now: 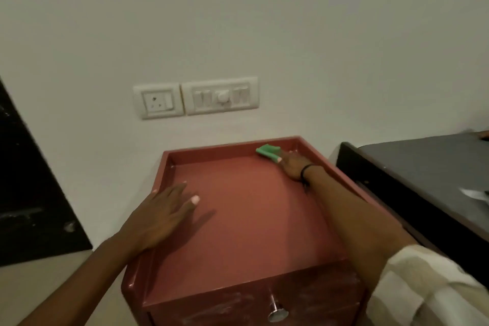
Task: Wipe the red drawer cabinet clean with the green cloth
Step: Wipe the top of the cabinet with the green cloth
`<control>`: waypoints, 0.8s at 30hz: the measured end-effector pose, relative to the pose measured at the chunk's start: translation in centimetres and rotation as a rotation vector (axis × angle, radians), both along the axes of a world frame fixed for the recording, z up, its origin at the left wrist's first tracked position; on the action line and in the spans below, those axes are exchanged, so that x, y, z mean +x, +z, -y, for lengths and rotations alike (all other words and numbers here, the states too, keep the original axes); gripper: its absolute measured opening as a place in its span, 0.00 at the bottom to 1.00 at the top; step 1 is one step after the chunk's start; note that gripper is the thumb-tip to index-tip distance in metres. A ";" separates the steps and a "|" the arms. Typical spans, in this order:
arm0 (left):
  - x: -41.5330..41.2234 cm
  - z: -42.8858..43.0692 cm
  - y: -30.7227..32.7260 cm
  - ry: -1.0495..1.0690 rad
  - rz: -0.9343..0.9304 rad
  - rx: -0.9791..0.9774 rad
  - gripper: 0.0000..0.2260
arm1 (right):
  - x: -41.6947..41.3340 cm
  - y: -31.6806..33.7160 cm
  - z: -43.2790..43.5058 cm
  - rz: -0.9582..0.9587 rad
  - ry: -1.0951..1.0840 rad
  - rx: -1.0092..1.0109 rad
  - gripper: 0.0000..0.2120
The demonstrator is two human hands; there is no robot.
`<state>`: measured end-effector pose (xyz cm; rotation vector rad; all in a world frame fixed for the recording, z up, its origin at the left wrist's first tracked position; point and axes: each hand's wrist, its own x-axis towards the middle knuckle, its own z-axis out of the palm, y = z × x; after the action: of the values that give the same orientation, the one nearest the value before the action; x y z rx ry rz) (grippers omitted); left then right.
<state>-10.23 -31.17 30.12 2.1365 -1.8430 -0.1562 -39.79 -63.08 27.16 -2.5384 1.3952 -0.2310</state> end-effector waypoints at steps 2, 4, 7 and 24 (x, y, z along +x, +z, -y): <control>-0.4 -0.2 0.5 -0.001 -0.001 -0.006 0.51 | 0.5 -0.7 1.7 -0.028 -0.059 -0.008 0.31; -0.9 -0.3 1.0 0.003 -0.014 0.002 0.50 | 0.2 0.0 -0.1 -0.045 -0.055 -0.020 0.28; -0.8 -0.5 1.2 0.005 -0.026 -0.013 0.51 | 0.7 1.5 -3.2 -0.073 -0.052 -0.045 0.25; -2.7 -4.3 2.3 -0.034 0.056 0.072 0.36 | 0.3 0.0 -32.1 -0.059 0.138 -0.086 0.22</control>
<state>-12.90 -26.85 32.40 2.1790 -1.9341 -0.1749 -39.46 -30.99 27.15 -2.7192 1.2485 -0.1960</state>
